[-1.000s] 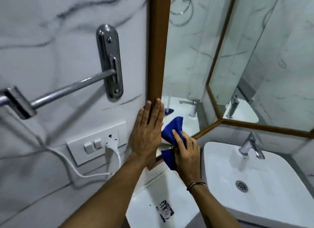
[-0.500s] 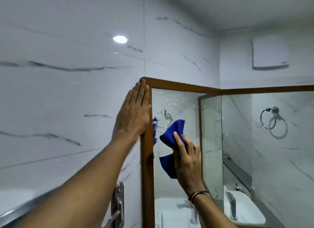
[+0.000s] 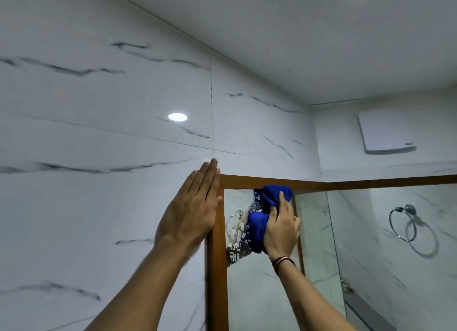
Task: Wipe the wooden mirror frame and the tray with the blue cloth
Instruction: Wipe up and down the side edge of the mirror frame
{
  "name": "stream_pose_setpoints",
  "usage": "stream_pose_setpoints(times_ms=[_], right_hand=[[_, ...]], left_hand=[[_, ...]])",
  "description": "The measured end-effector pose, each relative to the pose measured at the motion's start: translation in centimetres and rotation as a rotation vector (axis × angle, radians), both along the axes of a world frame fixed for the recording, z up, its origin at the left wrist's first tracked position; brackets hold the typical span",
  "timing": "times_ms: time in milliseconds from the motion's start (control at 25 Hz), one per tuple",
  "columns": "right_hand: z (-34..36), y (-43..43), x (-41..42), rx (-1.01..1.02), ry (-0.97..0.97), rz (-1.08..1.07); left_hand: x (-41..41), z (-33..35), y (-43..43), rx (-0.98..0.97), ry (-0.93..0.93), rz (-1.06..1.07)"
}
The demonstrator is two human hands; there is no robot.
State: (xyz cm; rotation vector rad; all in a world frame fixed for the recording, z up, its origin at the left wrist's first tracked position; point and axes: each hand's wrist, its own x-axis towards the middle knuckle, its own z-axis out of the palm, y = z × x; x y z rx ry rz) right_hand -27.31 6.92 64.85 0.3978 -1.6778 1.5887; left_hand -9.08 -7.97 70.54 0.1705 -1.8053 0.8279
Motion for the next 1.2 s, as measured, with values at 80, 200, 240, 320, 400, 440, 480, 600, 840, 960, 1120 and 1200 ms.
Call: stream_pose_setpoints(times_ms=[80,200,240,320,400,440,480,600,840,960,1120,1200], right_hand=[[1.4,-1.5,-0.9,-0.052,-0.099,0.035],[0.1,-4.2,0.0,0.005,0.08,0.007],[0.0,-4.0,-0.6,0.042,0.094,-0.023],[1.2,-2.9,-2.0,-0.037,-0.048,0.023],[1.6,-3.7,-1.0,-0.095,-0.108,0.088],[1.0,-4.7,0.3,-0.07,-0.031,0.08],[0.2,-5.4,1.1,-0.038,0.077,0.081],[0.5,-4.5,0.1,-0.097,0.028,0.11],[-0.8,-6.0,2.5,-0.02,0.204,0.146],[0.3,-5.6,2.3,-0.14,-0.037,0.191],[-2.8,-7.2,4.7,0.139,0.48,0.154],[-6.5,-6.0,4.0,0.26,0.611,0.174]], left_hand=[[-0.2,0.0,0.1,-0.002,0.017,-0.009],[-0.2,0.1,-0.2,-0.011,0.029,-0.003],[-0.2,0.1,-0.2,-0.017,0.03,0.005],[-0.1,0.1,0.0,-0.008,0.031,0.001],[0.1,0.1,0.3,-0.007,0.042,0.009],[0.1,0.1,0.3,-0.005,0.044,0.011],[0.2,0.2,0.3,-0.009,0.048,0.011],[0.2,0.3,0.4,0.003,0.047,-0.018],[-0.1,0.3,0.2,0.045,0.025,-0.054],[-0.1,0.2,0.0,0.08,-0.007,-0.065],[-0.5,0.3,-0.4,0.034,0.05,-0.072],[-0.3,0.2,-0.5,0.024,0.041,-0.061]])
